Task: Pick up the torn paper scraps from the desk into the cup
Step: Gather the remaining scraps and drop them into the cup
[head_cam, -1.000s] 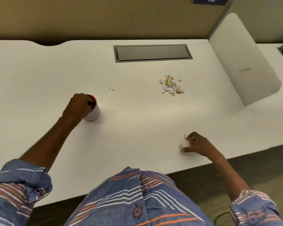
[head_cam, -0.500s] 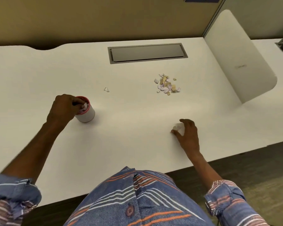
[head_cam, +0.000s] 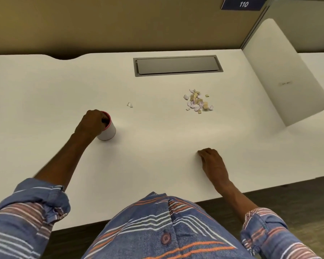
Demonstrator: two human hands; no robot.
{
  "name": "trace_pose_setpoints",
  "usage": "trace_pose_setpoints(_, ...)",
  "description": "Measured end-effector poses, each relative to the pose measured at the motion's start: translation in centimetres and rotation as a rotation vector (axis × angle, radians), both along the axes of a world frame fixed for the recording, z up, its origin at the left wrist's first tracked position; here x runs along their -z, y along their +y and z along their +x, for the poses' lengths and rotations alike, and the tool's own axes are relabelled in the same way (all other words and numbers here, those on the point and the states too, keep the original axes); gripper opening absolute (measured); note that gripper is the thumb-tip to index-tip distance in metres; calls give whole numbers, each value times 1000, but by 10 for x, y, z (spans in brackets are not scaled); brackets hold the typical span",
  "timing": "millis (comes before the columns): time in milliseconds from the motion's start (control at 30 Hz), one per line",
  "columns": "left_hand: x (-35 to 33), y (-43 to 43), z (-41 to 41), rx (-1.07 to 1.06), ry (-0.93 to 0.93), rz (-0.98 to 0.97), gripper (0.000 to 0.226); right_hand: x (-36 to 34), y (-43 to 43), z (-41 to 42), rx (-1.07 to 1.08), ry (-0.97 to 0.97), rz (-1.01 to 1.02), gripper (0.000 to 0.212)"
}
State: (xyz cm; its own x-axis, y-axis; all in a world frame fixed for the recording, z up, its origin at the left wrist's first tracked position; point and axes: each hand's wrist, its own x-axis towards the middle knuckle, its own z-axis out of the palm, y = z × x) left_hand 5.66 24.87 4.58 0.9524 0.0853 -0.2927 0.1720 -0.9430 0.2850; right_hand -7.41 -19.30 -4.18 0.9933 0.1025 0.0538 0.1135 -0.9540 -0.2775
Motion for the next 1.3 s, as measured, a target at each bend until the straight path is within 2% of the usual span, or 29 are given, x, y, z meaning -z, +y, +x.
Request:
trace_pose_setpoints(100, -4, -1, 0, -27, -26, -36, 30, -6, 14, 12, -38, 47, -1, 18)
trace_pose_setpoints(167, -7, 1, -2, -42, -68, -75, 25, -11, 37, 20, -84, 75, 69, 17)
trace_pose_setpoints(333, -22, 12, -5, -99, -127, -230, 17, -41, 133, 54, -155, 96, 417, 16)
trace_pose_setpoints(500, -31, 21, -15, -158, -229, -306, 26, -83, 229, 94, -208, 47, 691, 12)
trace_pose_setpoints(633, -31, 27, -20, -191, -263, -341, 26, -104, 279, 116, -287, 28, 695, 13)
trace_pose_setpoints(733, -30, 29, -22, -184, -285, -338, 31, -107, 296, 127, -323, 70, 668, 25)
trace_pose_setpoints(833, -26, 30, -23, -189, -286, -319, 34, -107, 296, 135, -289, 67, 665, 29)
trace_pose_setpoints(1000, -27, 20, -24, -179, -293, -352, 27, -101, 269, 154, -158, 40, 816, 19)
trace_pose_setpoints(1067, -23, 30, -19, -189, -261, -372, 23, -87, 276, 173, -114, 99, 798, 18)
trace_pose_setpoints(1167, -22, 20, -23, -104, -207, -366, 19, -73, 262, 184, -112, 113, 615, 22)
trace_pose_setpoints(1300, -22, 11, -19, -66, -146, -263, 18, -51, 250, 201, -359, 240, 250, 47)
